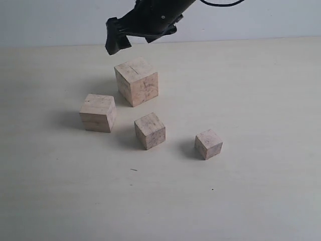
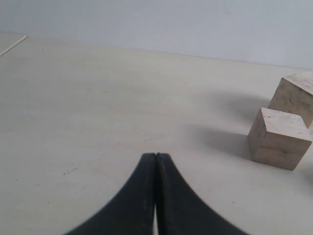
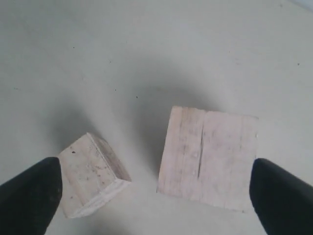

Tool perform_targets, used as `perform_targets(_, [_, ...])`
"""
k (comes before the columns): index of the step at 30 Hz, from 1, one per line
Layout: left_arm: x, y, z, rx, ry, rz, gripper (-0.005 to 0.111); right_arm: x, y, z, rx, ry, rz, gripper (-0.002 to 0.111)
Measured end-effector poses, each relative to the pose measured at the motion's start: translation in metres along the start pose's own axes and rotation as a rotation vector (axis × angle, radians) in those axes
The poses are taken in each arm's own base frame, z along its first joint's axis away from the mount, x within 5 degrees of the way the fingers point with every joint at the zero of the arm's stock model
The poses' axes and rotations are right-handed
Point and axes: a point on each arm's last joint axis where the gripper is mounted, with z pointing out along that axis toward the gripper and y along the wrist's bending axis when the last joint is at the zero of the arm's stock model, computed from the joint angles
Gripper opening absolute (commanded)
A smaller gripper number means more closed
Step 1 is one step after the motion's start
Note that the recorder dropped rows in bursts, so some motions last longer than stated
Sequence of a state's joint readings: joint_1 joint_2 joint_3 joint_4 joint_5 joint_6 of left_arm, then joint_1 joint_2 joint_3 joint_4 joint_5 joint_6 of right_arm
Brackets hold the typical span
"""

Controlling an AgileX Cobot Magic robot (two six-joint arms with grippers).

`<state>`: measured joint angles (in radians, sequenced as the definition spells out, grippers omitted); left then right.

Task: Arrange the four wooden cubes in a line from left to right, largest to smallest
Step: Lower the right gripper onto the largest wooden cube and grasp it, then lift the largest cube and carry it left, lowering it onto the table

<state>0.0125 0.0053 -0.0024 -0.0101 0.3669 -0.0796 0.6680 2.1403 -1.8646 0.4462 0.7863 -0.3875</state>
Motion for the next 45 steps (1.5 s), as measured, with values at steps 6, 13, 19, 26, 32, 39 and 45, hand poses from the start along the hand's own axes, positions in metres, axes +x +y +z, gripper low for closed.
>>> perform_targets(6, [0.000, 0.000, 0.000, 0.000, 0.000, 0.000, 0.000, -0.008, -0.002, 0.020, 0.126, 0.020, -0.044, 0.098])
perform_targets(13, [0.000, 0.000, 0.000, 0.000, 0.000, 0.000, 0.000, -0.004, -0.014, 0.046, 0.172, 0.044, -0.006, 0.098])
perform_targets(19, [0.000, 0.000, 0.000, 0.000, 0.000, 0.000, 0.000, 0.007, -0.019, 0.068, 0.171, 0.087, 0.001, 0.098])
perform_targets(26, [0.000, 0.000, 0.000, 0.000, 0.000, 0.000, 0.000, 0.013, -0.015, 0.084, 0.167, 0.098, -0.021, 0.098])
perform_targets(32, [0.000, 0.000, 0.000, 0.000, 0.000, 0.000, 0.000, 0.019, -0.020, 0.094, 0.183, 0.111, -0.037, 0.098])
perform_targets(39, [0.000, 0.000, 0.000, 0.000, 0.000, 0.000, 0.000, 0.026, -0.025, 0.102, 0.211, 0.149, -0.058, 0.096])
perform_targets(45, [0.000, 0.000, 0.000, 0.000, 0.000, 0.000, 0.000, 0.029, -0.026, 0.104, 0.219, 0.157, -0.012, 0.029])
